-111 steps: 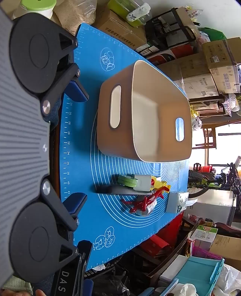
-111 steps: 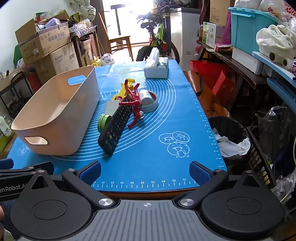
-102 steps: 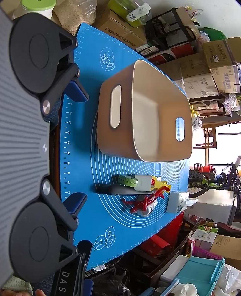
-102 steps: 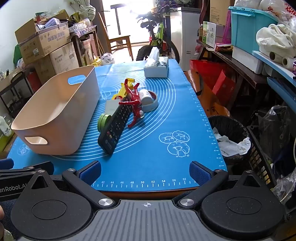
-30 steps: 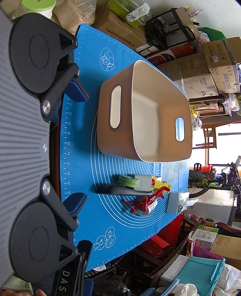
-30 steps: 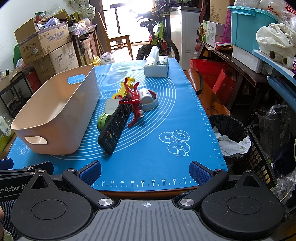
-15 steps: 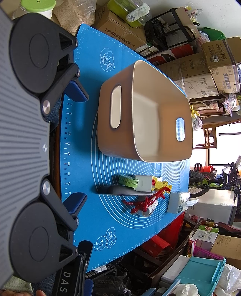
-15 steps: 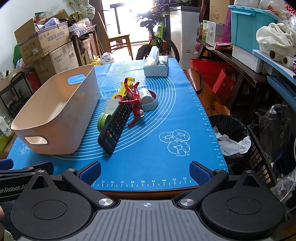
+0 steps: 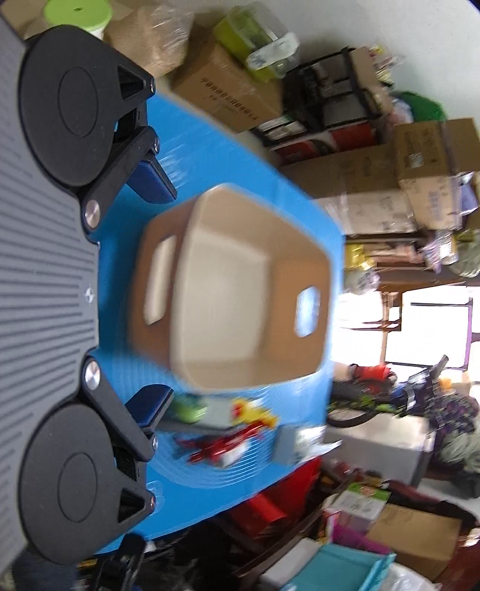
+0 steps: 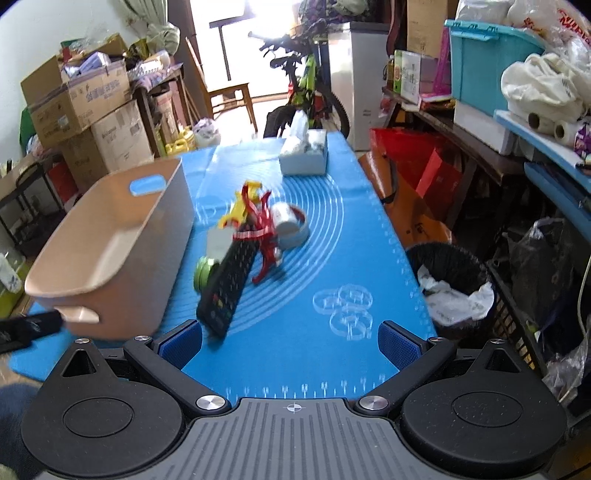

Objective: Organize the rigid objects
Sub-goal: 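Grasp the beige basket rim with the left tool while the right tool approaches the black remote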

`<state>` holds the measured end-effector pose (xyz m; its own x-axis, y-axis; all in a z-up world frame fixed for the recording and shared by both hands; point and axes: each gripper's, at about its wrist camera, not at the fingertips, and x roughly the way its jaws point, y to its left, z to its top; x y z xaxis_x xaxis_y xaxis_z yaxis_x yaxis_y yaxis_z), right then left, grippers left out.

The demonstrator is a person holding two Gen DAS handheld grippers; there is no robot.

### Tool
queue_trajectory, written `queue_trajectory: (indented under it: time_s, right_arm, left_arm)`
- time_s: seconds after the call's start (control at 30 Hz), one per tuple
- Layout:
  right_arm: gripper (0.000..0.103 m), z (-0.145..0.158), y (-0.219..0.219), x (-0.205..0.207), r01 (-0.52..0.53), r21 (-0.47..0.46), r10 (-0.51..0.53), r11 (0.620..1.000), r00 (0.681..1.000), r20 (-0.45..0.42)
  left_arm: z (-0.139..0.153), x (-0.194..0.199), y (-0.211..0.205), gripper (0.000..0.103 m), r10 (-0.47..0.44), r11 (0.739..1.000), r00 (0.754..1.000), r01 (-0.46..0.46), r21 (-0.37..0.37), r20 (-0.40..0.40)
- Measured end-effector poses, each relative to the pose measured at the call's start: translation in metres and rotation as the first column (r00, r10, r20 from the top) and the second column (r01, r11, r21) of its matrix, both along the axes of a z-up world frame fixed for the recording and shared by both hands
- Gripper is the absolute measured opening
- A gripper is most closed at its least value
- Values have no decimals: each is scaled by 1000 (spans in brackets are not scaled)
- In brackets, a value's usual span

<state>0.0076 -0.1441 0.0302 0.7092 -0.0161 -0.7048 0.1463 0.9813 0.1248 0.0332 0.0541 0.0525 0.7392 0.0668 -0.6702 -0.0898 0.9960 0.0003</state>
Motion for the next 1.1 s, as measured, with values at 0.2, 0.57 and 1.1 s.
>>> queue_trajectory:
  time_s: [0.2, 0.57, 1.1]
  right_arm:
    - [101, 26, 3, 25, 15, 10, -16, 1000, 998, 55]
    - [101, 37, 36, 75, 33, -99, -23, 994, 995, 100]
    - [101, -10, 41, 136, 57, -123, -60, 991, 998, -20]
  left_arm:
    - [37, 40, 36, 102, 33, 999, 995, -34, 4, 96]
    - [43, 118, 90, 102, 31, 995, 998, -36, 96, 54]
    - [-34, 178, 114, 84, -84, 996, 980, 88, 12, -181]
